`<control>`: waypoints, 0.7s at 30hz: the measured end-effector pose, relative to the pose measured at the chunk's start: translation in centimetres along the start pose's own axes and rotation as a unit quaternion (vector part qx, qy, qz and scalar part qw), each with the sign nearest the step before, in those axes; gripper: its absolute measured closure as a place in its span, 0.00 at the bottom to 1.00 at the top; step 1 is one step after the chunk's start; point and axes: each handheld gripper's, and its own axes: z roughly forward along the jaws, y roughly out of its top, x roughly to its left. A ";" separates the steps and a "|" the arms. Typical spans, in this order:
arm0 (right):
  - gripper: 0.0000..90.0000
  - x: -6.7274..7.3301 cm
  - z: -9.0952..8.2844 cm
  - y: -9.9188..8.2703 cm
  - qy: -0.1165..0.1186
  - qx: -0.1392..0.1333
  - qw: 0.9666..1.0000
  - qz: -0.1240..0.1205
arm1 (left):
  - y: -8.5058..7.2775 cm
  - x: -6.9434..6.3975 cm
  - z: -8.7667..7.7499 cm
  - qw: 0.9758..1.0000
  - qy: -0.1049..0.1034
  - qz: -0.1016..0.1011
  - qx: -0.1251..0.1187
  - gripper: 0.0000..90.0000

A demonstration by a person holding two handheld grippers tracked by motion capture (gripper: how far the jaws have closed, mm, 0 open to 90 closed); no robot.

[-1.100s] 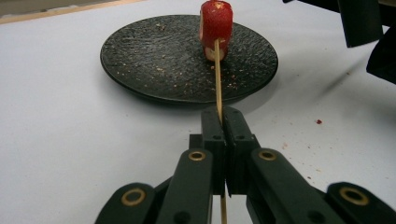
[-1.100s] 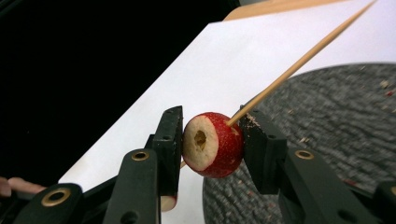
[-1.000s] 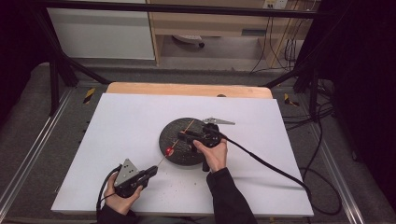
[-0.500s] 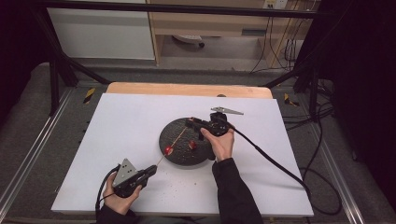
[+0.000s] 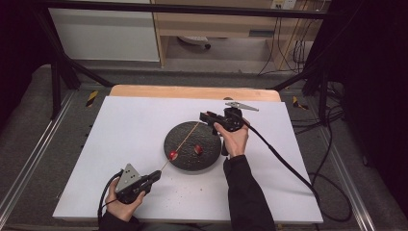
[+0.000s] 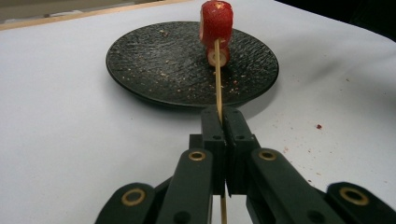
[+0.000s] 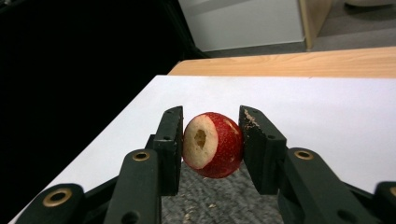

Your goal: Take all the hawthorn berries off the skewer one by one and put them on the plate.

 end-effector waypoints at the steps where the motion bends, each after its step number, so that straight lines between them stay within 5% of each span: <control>1: 0.69 -0.2 0.0 0.1 -0.002 -0.002 1.000 0.002 | 0.0 0.0 0.0 1.000 0.000 -0.002 -0.001 0.98; 6: 0.69 -1.1 0.0 -0.3 -0.014 0.007 1.000 0.003 | 0.0 0.1 0.0 1.000 0.001 -0.005 -0.002 0.98; 21: 0.69 -2.3 3.8 -7.4 -0.037 0.110 0.993 -0.025 | 0.0 0.2 0.1 1.000 0.001 -0.007 0.000 0.98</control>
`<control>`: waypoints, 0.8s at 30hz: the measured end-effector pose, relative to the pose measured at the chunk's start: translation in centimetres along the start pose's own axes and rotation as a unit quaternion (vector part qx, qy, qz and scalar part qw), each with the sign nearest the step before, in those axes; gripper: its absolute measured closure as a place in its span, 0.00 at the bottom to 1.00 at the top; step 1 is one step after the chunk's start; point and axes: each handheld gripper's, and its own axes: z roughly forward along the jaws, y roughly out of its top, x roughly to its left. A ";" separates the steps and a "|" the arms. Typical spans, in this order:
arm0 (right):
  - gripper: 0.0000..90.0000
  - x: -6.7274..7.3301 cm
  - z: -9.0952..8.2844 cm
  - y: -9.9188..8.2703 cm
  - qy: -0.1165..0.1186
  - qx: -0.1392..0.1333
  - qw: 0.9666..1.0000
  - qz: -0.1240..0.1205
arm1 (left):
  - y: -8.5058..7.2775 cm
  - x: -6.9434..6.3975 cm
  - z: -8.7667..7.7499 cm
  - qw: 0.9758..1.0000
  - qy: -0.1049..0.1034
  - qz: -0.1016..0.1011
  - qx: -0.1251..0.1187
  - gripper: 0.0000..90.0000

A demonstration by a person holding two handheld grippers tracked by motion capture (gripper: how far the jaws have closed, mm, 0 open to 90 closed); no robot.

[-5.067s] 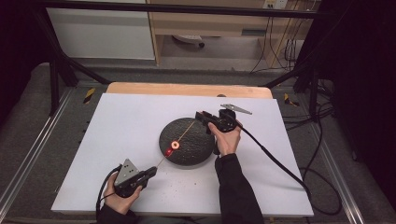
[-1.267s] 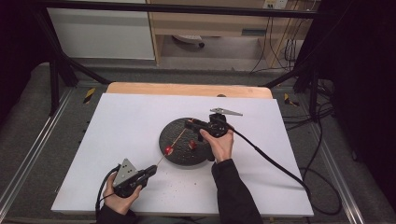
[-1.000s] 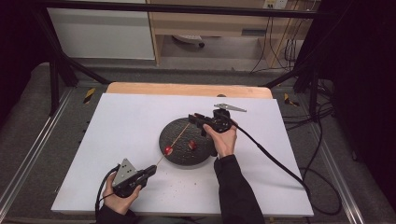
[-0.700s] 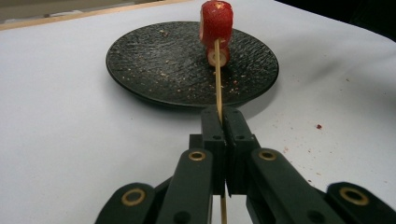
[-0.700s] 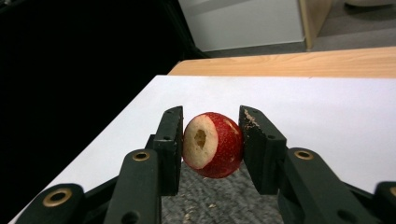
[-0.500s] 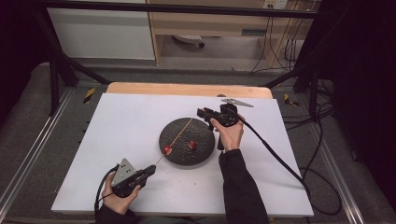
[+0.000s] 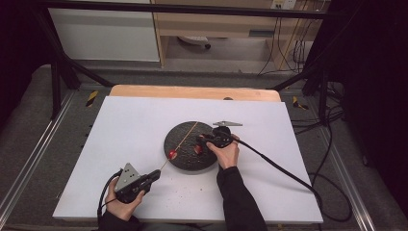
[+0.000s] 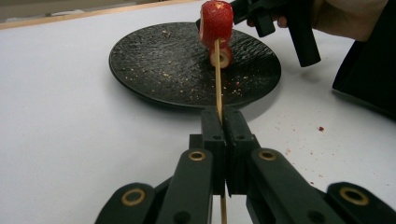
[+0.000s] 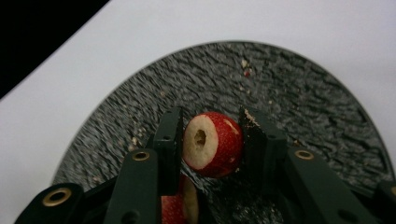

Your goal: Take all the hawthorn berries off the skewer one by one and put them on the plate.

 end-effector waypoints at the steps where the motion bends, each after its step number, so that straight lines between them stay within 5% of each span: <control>1: 0.69 0.0 0.2 -0.2 -0.003 0.003 1.000 -0.005 | 0.0 0.0 0.0 1.000 0.000 0.000 0.001 0.98; 11: 0.61 0.0 0.0 -0.4 -0.012 0.005 1.000 -0.022 | 0.0 0.0 -0.1 1.000 0.001 0.000 -0.001 0.98; 24: 0.24 2.6 -4.7 0.7 0.053 -0.042 0.997 -0.035 | 0.0 0.1 0.0 1.000 0.004 -0.001 0.000 0.98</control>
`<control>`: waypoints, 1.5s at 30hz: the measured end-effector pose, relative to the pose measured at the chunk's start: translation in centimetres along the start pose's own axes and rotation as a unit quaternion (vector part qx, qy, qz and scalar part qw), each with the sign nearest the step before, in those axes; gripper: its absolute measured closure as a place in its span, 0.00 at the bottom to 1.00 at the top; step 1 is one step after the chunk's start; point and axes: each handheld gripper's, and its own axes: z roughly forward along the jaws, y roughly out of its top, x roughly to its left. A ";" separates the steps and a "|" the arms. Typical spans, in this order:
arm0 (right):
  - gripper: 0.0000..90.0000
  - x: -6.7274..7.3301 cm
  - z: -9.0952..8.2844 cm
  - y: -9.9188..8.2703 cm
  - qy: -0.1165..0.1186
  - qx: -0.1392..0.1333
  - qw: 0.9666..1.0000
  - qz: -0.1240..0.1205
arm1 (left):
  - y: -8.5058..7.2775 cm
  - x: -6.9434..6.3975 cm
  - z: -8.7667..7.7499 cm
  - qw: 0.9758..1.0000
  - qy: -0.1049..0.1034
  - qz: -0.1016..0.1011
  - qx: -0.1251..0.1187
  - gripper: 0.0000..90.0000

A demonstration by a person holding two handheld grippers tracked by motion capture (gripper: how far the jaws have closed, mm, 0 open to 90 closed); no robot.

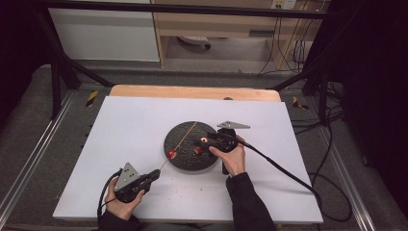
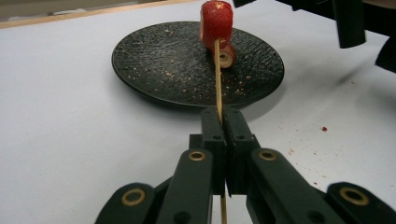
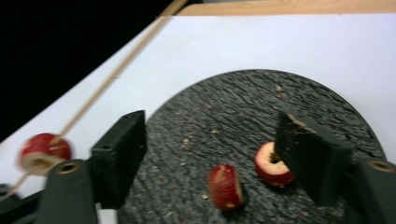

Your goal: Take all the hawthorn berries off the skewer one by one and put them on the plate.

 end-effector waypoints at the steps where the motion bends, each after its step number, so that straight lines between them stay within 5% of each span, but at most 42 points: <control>1: 0.22 0.3 -0.2 0.0 0.006 -0.001 1.000 0.000 | 0.0 0.0 0.0 1.000 0.000 0.000 0.000 0.98; 10: 0.14 2.6 -0.7 -1.5 0.033 0.002 0.999 -0.019 | 0.0 0.0 0.2 1.000 0.001 0.000 0.002 0.98; 25: 0.11 6.2 1.6 -2.4 0.056 0.010 0.998 -0.022 | 0.0 -0.2 0.3 1.000 0.001 0.004 0.004 0.98; 45: 0.53 6.7 3.4 -2.8 0.090 0.015 0.996 0.024 | 0.0 -0.3 0.4 1.000 -0.001 0.006 0.004 0.98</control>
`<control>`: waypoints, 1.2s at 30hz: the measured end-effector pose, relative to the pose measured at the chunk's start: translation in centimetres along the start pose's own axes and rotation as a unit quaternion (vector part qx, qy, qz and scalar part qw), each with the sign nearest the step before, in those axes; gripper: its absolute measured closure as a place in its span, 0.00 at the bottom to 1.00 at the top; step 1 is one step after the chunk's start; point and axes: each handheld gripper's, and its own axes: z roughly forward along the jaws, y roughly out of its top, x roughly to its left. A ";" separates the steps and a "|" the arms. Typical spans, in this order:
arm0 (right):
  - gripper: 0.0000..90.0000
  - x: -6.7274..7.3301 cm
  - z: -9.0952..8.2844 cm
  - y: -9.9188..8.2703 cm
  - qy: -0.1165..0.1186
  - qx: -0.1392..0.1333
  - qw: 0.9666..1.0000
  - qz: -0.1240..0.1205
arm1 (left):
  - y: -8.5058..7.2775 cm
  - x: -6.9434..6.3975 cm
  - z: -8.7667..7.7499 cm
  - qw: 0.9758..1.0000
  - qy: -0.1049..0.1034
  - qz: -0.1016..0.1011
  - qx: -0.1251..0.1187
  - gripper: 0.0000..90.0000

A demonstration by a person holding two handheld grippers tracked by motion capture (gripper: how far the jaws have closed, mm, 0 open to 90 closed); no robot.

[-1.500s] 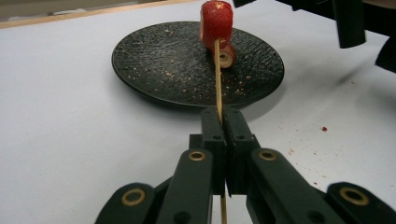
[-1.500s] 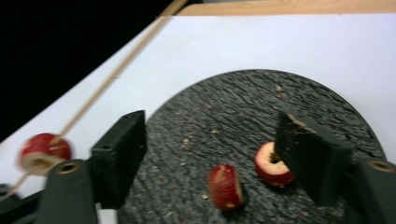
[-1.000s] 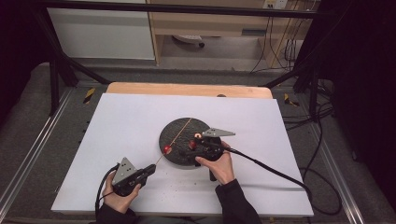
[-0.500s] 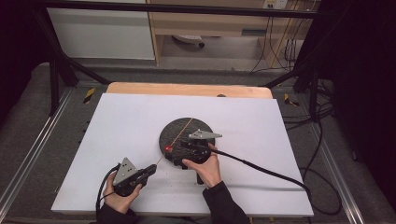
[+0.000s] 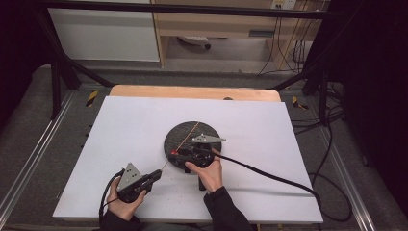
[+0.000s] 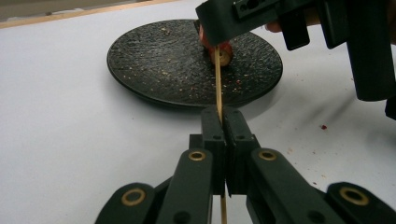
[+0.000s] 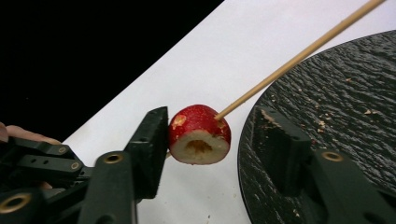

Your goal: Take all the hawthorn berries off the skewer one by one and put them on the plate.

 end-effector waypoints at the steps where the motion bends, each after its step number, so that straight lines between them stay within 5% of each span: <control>1: 0.55 0.0 0.0 0.0 0.002 0.000 1.000 0.002 | 0.0 0.0 0.0 1.000 0.000 0.000 0.000 0.98; 9: 0.67 0.1 -0.1 0.2 0.016 0.002 1.000 0.011 | 0.0 0.0 0.0 1.000 0.000 0.000 0.000 0.98; 36: 0.68 -1.0 -1.8 3.4 -0.018 -0.022 1.000 -0.002 | 0.2 0.1 -0.4 1.000 -0.001 0.000 -0.010 0.98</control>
